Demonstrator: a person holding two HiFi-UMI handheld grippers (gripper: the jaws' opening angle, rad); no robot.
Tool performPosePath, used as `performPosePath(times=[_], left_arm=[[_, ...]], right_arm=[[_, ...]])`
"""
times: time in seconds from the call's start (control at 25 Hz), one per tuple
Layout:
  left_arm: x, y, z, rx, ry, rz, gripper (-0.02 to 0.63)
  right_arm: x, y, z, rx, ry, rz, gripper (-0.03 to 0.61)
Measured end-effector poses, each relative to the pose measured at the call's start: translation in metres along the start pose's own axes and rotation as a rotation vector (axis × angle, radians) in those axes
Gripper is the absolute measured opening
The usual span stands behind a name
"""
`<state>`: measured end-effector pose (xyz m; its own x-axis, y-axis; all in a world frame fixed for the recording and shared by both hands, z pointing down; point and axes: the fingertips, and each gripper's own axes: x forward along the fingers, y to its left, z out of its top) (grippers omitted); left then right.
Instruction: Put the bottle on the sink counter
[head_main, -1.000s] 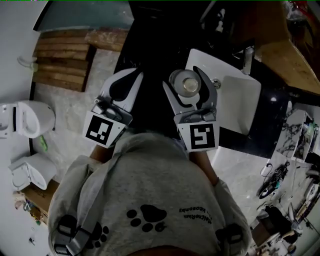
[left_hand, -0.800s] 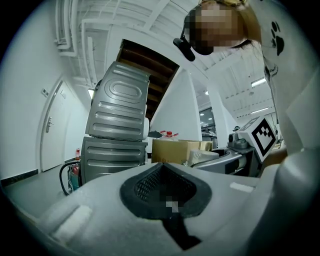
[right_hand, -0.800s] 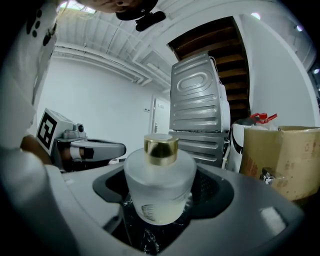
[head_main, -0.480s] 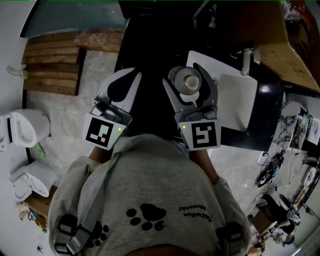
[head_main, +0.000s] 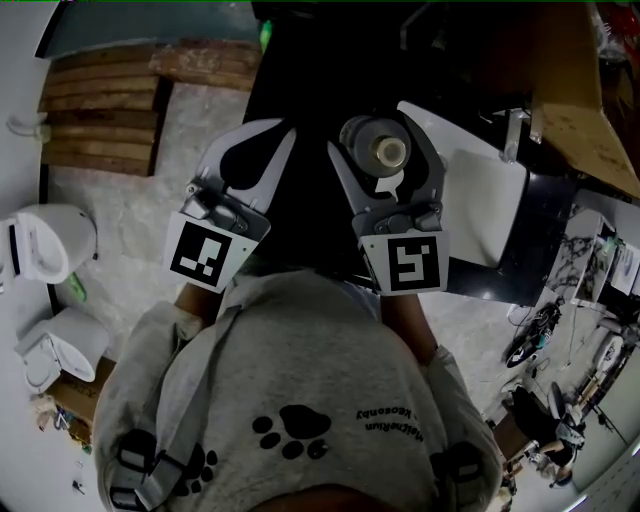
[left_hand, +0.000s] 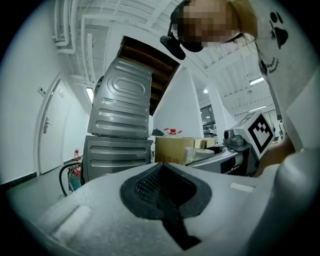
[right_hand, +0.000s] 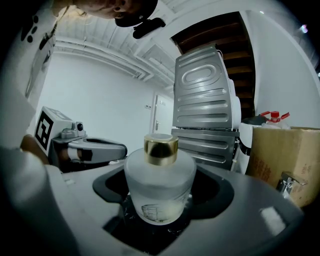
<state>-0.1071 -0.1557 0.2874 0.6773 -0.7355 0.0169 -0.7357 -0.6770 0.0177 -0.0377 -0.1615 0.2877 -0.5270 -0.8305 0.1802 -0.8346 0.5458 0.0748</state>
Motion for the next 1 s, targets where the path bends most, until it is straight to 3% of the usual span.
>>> performPosePath(times=[1.0], left_arm=[[0.04, 0.051, -0.023, -0.011, 0.007, -0.032, 0.002]], right_arm=[[0.085, -0.012, -0.01, -0.038, 0.017, 0.003, 0.336]])
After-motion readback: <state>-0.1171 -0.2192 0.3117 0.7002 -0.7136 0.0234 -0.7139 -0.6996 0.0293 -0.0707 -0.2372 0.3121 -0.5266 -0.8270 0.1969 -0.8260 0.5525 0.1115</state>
